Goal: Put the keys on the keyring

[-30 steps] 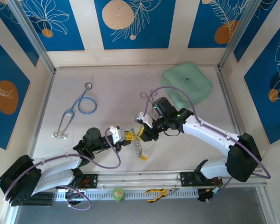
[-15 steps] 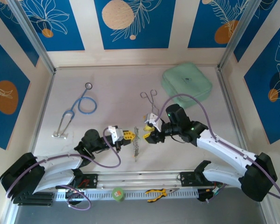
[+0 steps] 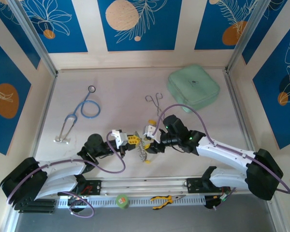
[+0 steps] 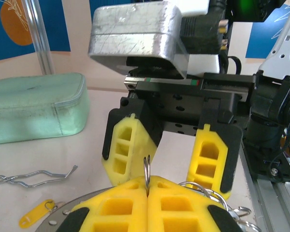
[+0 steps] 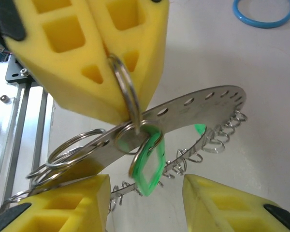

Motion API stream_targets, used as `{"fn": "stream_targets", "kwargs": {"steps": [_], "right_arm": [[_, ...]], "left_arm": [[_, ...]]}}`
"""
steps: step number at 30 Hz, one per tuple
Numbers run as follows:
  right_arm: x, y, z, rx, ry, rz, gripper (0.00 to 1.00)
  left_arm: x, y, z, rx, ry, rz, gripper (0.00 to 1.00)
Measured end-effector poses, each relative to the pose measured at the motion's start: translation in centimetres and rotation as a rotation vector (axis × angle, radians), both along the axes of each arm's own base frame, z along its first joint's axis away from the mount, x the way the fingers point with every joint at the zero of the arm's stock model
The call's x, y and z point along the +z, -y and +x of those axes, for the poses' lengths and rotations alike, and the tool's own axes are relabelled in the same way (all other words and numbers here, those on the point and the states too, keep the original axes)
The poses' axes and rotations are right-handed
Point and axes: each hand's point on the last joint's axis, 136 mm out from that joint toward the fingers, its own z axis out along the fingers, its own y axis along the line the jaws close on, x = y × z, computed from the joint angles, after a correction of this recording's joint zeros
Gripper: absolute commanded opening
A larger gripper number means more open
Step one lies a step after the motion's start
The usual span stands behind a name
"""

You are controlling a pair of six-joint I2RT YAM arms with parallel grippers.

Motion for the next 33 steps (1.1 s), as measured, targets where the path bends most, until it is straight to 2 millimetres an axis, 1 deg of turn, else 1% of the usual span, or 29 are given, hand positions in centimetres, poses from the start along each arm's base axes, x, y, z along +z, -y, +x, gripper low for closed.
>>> {"fn": "stream_targets", "kwargs": {"steps": [4,9,13,17,19,22,25,27,29,33], "right_arm": [[-0.2,-0.4,0.6,-0.011,0.02,0.01,0.33],[0.3,-0.8,1.0,-0.019,0.043,0.038,0.13],[0.9,-0.3,1.3,-0.032,0.052,0.05,0.01],[1.4,0.5,1.1,-0.03,0.035,0.046,0.0],[1.8,0.5,1.0,-0.02,0.026,0.034,0.0],[3.0,0.3,0.8,0.004,0.028,0.029,0.0],[3.8,0.1,0.5,0.025,0.038,0.017,0.0],[4.0,0.1,0.4,0.035,0.041,0.004,0.0],[3.7,0.2,0.5,0.038,0.043,-0.017,0.0],[2.0,0.5,0.7,0.036,0.028,-0.077,0.0]], "left_arm": [[0.0,0.0,0.0,0.0,0.001,-0.001,0.0],[0.0,0.0,0.0,0.0,0.0,0.0,0.0],[-0.1,-0.1,0.1,0.008,-0.001,0.002,0.0],[-0.4,-0.3,0.2,0.024,-0.006,0.008,0.0],[-0.4,-0.3,0.3,0.025,-0.006,0.008,0.0],[-0.4,-0.3,0.3,0.028,-0.005,0.013,0.0],[0.2,-0.5,0.1,0.03,0.016,0.006,0.0],[0.4,-0.6,0.1,0.031,0.028,0.003,0.0],[0.4,-0.6,0.0,0.031,0.031,0.008,0.0],[-0.1,-0.6,0.0,0.031,0.014,0.026,0.0]]}}
